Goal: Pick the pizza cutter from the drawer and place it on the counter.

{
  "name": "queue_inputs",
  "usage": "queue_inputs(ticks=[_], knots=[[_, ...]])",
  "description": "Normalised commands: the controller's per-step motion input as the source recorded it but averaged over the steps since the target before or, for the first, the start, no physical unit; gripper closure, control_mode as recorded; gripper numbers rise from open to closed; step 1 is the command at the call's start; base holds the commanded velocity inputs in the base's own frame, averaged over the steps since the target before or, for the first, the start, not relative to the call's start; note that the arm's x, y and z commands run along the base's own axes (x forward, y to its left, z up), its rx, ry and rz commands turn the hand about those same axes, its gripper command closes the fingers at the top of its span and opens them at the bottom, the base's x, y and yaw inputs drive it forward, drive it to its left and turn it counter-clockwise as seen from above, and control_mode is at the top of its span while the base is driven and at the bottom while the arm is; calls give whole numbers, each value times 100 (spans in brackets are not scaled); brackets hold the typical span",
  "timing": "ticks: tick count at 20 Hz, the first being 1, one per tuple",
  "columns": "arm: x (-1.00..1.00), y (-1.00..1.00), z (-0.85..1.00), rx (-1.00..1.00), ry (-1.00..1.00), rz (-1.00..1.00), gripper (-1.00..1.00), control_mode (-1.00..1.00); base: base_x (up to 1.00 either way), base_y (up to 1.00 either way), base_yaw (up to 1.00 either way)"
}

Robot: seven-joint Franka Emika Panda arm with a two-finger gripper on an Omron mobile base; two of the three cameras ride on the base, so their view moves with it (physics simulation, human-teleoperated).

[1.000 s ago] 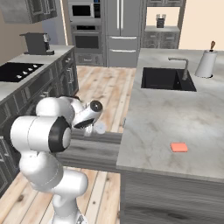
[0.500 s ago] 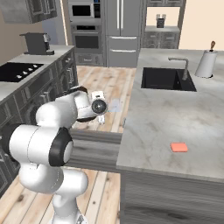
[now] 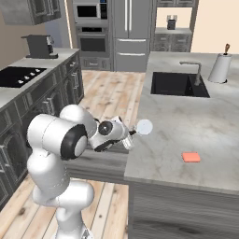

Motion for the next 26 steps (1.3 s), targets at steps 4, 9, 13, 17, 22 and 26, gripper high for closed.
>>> queue_inputs(ticks=[4,9,13,17,22,26], knots=[[7,-100,2,-33,49,-1,100,-100,0,0,0],[35,-91,23,-26,52,-2,100,-100,0,0,0],[38,-23,32,-23,59,0,-100,-100,0,0,0],[23,0,68,-5,37,0,-100,-100,0,0,0],[9,10,100,11,16,-8,-100,-100,0,0,0],[1,39,100,17,11,-23,-100,-100,0,0,0]])
